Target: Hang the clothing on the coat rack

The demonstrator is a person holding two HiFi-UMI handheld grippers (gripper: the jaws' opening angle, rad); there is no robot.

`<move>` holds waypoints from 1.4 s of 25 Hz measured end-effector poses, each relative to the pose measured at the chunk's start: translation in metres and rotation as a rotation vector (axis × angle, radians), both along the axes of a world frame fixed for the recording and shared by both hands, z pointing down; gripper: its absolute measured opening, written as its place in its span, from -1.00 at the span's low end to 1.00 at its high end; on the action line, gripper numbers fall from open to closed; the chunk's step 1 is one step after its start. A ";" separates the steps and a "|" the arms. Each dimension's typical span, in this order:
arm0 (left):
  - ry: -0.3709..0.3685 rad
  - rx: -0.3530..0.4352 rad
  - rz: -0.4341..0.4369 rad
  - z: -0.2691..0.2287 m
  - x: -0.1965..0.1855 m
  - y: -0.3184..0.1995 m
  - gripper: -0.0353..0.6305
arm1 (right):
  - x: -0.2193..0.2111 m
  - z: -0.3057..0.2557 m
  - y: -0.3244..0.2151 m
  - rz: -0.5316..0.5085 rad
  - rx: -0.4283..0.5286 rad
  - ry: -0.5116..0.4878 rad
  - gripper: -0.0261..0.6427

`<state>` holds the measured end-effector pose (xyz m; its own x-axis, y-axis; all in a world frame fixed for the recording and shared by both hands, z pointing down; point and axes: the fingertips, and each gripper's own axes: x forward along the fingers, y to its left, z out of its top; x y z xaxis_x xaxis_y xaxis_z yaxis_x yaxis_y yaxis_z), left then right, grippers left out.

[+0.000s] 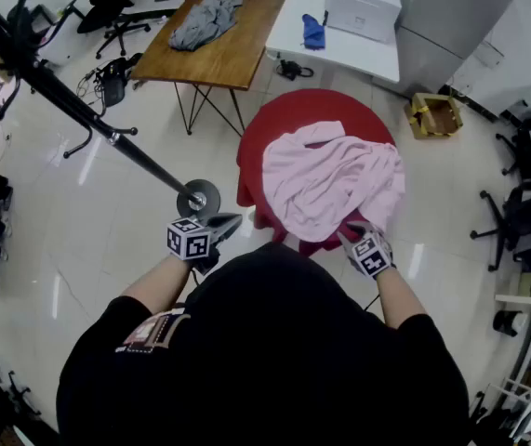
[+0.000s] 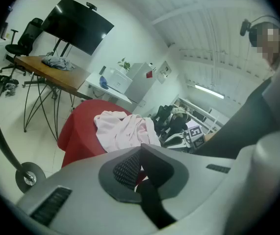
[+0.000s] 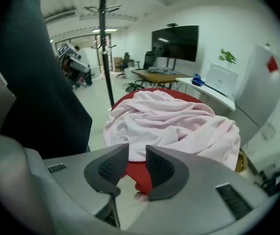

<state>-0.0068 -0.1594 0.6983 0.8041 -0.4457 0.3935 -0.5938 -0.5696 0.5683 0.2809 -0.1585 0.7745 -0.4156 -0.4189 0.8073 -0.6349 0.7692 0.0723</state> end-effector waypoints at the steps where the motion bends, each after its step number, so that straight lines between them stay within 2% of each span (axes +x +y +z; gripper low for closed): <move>1: -0.003 0.002 -0.002 -0.001 -0.002 0.001 -0.92 | -0.003 0.003 -0.001 -0.061 0.015 0.046 -0.51; 4: -0.016 0.003 -0.012 -0.004 -0.010 0.003 -0.92 | -0.011 0.013 -0.006 -0.212 0.049 0.154 -0.28; 8: -0.042 -0.011 -0.045 -0.005 -0.029 0.011 -0.92 | -0.024 0.025 -0.010 -0.353 0.037 0.228 -0.17; 11: -0.062 -0.015 -0.061 -0.008 -0.042 0.019 -0.92 | -0.029 0.036 -0.009 -0.433 -0.006 0.266 -0.04; 16: -0.085 -0.021 -0.081 -0.009 -0.060 0.032 -0.92 | -0.014 0.077 -0.001 -0.529 -0.107 0.407 -0.03; 18: -0.088 -0.024 -0.086 -0.010 -0.066 0.036 -0.92 | -0.012 0.087 0.004 -0.551 -0.143 0.422 -0.08; 22: -0.088 -0.040 -0.095 -0.009 -0.073 0.042 -0.92 | -0.013 0.078 0.005 -0.576 -0.177 0.385 -0.28; 23: -0.090 -0.043 -0.094 -0.008 -0.074 0.043 -0.92 | -0.015 0.077 0.005 -0.568 -0.179 0.354 -0.67; 24: -0.092 -0.044 -0.092 -0.008 -0.074 0.044 -0.92 | -0.018 0.076 0.005 -0.556 -0.180 0.312 -0.87; 27: -0.094 -0.038 -0.080 -0.006 -0.071 0.041 -0.92 | -0.032 0.058 0.007 -0.548 -0.144 0.228 -0.88; 29: -0.116 -0.011 -0.037 -0.007 -0.063 0.037 -0.92 | -0.045 0.036 0.009 -0.559 -0.096 0.177 -0.87; 32: -0.209 0.083 0.095 -0.011 -0.039 0.028 -0.92 | -0.070 -0.005 0.015 -0.563 -0.049 0.039 -0.87; 35: -0.349 0.235 0.253 -0.014 -0.006 0.012 -0.91 | -0.088 -0.054 0.016 -0.552 0.003 -0.058 -0.87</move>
<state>-0.0125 -0.1471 0.6847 0.7365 -0.3621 0.5713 -0.5521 -0.8098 0.1985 0.1932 -0.1421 0.7202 -0.6175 -0.1287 0.7760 -0.1409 0.9887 0.0519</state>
